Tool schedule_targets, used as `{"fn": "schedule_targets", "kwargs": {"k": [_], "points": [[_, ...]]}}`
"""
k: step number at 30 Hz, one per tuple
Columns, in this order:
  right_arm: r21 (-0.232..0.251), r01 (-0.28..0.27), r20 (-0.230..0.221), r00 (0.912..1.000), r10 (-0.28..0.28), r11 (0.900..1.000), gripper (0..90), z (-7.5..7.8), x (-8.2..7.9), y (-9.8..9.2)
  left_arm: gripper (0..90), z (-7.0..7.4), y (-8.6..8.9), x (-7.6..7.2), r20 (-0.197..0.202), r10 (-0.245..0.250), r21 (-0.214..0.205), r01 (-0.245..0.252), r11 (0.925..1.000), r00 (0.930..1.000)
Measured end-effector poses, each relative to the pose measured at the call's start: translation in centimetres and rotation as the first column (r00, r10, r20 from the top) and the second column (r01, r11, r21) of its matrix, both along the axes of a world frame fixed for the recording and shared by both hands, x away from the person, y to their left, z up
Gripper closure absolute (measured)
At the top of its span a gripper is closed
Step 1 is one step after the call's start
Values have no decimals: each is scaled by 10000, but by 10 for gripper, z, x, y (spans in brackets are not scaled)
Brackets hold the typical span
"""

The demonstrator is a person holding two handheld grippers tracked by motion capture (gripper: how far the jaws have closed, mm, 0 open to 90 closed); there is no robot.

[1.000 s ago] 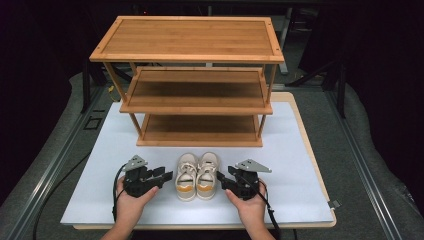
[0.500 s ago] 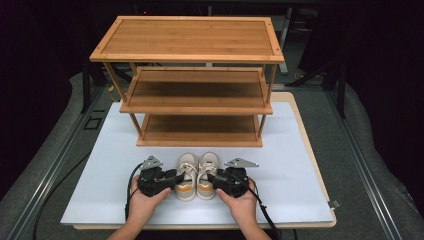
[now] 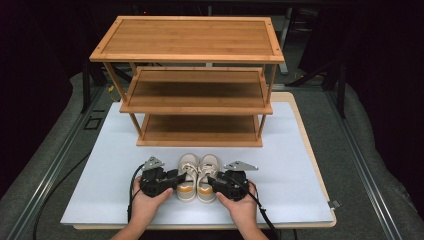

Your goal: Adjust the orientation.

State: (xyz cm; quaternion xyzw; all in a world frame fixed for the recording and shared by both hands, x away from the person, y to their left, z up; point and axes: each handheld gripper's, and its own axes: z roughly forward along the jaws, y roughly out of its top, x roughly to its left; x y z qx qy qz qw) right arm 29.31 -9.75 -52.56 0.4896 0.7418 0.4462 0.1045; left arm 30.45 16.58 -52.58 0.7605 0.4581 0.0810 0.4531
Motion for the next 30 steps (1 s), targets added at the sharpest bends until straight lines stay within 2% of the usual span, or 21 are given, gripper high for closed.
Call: {"fn": "schedule_targets", "kwargs": {"k": [5, 7, 9, 14, 20, 22, 27, 30], "points": [[211, 356, -64, 9993, -355, 9991, 536, -1, -2, 2, 556, 0, -2, 1, -54, 77, -22, -78, 10000, 10000], [160, 368, -50, 9993, -367, 9992, 537, 0, 0, 3, 560, 1, -4, 1, 27, 107, 126, -108, 9999, 9999], [4, 418, 18, 9991, -418, 9991, 539, 0, 1, 3, 561, 0, -6, 3, 34, 189, 2, -189, 9998, 9998], [-60, 514, 65, 9987, -514, 9987, 539, 0, 5, 1, 559, -1, -7, 4, 78, 226, -13, -226, 9997, 9997], [-127, 880, 661, 9940, -869, 9960, 494, -6, -4, 6, 545, -5, -4, 2, 245, 344, -375, -335, 9987, 9991], [47, 927, 563, 9941, -928, 9957, 477, -6, -4, 6, 537, -5, -2, 1, 254, 301, -505, -287, 9983, 9992], [444, 1169, 695, 9904, -1198, 9922, 479, -9, -8, 5, 518, -7, 0, -2, 244, 409, -841, -387, 9957, 9989], [527, 1345, 689, 9880, -1379, 9895, 501, -10, -9, 5, 507, -10, -2, -6, 354, 741, -1122, -698, 9912, 9966]]}}
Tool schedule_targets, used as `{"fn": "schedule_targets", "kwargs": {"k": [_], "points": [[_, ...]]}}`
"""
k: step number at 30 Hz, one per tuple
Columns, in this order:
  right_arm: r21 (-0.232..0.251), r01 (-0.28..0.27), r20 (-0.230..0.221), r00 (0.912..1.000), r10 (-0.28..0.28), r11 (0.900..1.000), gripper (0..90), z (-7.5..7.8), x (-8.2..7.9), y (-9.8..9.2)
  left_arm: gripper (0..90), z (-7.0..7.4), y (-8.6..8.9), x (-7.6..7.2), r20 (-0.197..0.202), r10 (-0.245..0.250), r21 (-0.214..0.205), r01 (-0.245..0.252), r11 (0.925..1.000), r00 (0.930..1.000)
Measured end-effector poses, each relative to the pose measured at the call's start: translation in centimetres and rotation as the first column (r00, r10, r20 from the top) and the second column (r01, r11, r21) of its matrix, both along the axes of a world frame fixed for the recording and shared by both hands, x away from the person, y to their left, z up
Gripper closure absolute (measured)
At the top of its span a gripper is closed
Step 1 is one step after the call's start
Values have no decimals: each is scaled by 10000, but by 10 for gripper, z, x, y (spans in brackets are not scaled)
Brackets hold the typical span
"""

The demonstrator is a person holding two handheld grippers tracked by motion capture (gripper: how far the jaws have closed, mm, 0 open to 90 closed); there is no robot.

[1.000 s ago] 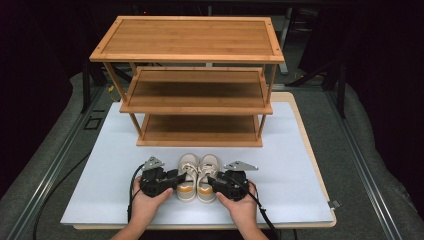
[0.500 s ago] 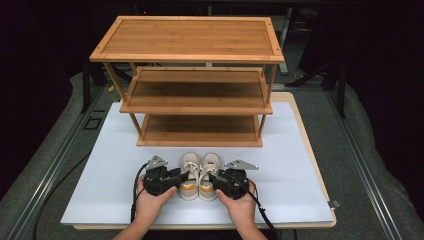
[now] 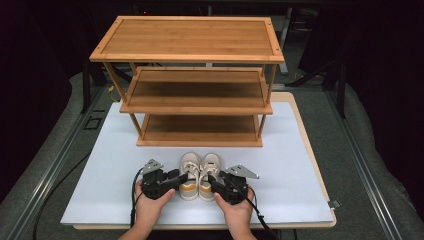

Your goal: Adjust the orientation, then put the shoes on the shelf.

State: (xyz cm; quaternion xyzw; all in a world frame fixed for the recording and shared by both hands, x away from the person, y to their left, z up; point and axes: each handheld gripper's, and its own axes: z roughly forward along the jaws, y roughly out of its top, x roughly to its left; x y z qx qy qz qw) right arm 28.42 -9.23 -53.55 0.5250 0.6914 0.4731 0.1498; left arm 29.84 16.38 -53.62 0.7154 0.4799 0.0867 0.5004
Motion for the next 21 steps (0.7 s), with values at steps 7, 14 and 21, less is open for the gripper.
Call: {"fn": "schedule_targets", "kwargs": {"k": [7, 14, 21], "points": [[151, 158, 59, 9999, -159, 9998, 514, -3, 0, 1, 491, -6, 3, 1, -174, 106, -727, -118, 9973, 9998], [587, 402, 100, 9991, -408, 9975, 522, -6, -3, 0, 493, -7, 0, 0, -85, 356, -683, -361, 9970, 9993], [1213, 683, 151, 9974, -707, 9903, 528, -11, -6, -1, 507, -10, -4, -5, -22, 989, -944, -987, 9906, 9951]]}}
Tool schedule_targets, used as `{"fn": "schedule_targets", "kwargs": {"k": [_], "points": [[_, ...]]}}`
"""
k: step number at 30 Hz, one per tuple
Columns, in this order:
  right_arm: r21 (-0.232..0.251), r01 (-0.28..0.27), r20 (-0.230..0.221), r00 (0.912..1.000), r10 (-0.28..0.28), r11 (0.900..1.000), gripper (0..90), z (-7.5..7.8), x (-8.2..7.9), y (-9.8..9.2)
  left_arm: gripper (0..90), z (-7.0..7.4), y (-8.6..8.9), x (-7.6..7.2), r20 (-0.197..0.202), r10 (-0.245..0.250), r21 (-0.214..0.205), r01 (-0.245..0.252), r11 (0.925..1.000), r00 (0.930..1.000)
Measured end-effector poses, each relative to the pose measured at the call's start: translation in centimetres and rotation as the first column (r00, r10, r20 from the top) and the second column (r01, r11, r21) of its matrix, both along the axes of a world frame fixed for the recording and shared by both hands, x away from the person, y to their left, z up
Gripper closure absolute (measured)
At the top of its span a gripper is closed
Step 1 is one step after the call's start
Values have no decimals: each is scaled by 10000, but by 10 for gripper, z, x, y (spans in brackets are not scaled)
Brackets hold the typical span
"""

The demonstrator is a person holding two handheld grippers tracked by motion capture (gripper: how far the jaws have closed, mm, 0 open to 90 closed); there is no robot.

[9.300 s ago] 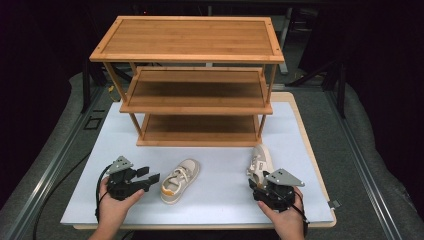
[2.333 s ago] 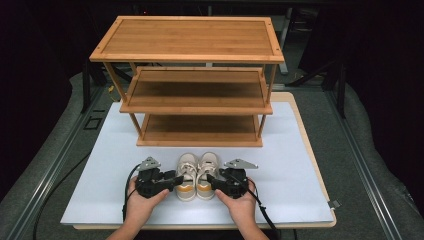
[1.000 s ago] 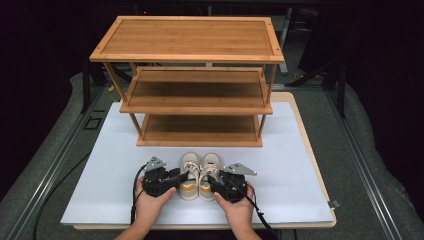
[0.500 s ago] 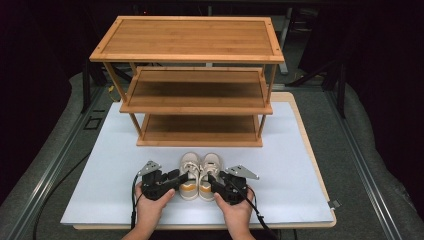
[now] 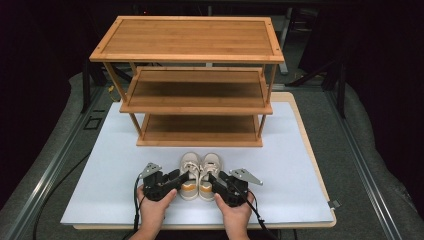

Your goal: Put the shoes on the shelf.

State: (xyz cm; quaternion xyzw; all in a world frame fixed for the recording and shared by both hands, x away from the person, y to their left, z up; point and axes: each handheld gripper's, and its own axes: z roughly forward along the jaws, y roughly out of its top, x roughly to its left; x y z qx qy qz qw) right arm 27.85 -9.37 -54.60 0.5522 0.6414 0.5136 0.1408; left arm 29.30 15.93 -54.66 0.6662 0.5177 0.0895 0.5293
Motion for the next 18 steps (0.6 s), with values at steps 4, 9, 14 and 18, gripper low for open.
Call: {"fn": "schedule_targets", "kwargs": {"k": [4, 9, 14, 18], "points": [[222, 86, 42, 10000, -87, 9997, 530, -2, -2, 0, 512, -4, 0, -3, 64, 359, -456, -356, 9983, 9993], [121, 197, 123, 9997, -199, 9997, 534, -1, 0, 1, 514, -4, -3, -5, 106, 568, -450, -563, 9974, 9983], [-90, 102, -55, 9999, -103, 9999, 537, 1, 2, 1, 516, -3, -3, -4, 112, 452, -246, -449, 9987, 9989], [-105, 140, -68, 9999, -140, 9998, 538, 2, 2, 2, 520, -2, -3, -4, 74, 462, -204, -460, 9987, 9989]]}}
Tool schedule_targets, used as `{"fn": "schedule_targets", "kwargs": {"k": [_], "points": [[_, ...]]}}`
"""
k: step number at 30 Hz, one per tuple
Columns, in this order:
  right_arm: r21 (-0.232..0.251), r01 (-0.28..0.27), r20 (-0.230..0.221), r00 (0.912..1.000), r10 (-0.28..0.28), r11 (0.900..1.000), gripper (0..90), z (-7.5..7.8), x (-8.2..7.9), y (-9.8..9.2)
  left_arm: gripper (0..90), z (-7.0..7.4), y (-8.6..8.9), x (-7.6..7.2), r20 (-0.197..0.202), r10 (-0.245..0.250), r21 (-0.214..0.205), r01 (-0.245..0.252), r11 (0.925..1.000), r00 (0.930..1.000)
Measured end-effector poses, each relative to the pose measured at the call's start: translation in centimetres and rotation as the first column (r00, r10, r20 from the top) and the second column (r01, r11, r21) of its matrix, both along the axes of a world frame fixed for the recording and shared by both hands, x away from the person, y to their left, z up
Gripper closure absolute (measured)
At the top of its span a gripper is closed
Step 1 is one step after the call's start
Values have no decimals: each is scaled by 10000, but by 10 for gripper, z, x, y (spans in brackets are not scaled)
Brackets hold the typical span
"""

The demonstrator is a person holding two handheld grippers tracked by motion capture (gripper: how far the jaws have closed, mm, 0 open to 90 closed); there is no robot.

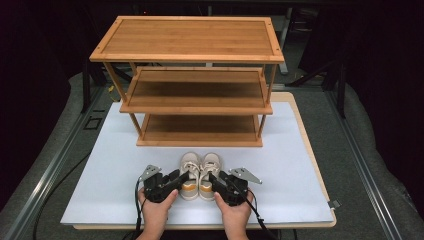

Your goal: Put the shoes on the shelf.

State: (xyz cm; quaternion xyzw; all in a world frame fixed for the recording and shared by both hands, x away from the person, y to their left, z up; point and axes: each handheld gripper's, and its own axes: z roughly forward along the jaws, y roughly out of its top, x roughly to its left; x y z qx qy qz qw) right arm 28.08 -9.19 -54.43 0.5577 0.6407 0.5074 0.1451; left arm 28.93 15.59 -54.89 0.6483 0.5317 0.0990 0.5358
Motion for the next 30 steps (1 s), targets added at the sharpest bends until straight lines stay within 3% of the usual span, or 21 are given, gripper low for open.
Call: {"fn": "schedule_targets", "kwargs": {"k": [8, 14, 18, 25, 30], "points": [[14, 99, -99, 9999, -98, 10000, 569, 0, 1, 0, 537, 1, 0, 0, 27, -57, 139, 57, 9999, 10000], [-137, 92, -134, 9999, -94, 9999, 565, 2, 2, 1, 539, 7, -2, 3, -166, -268, 765, 280, 9967, 9995], [-249, 100, -116, 9999, -103, 9996, 561, 2, 0, 1, 531, 5, -2, 3, -162, -240, 607, 250, 9978, 9996], [-470, -14, -5, 10000, 14, 9989, 563, 1, 0, 2, 541, 6, -1, 5, -233, -342, 799, 359, 9962, 9991], [-322, 31, -84, 10000, -34, 9995, 572, 2, 1, 2, 565, 6, -2, 4, -215, -215, 780, 231, 9967, 9995]]}}
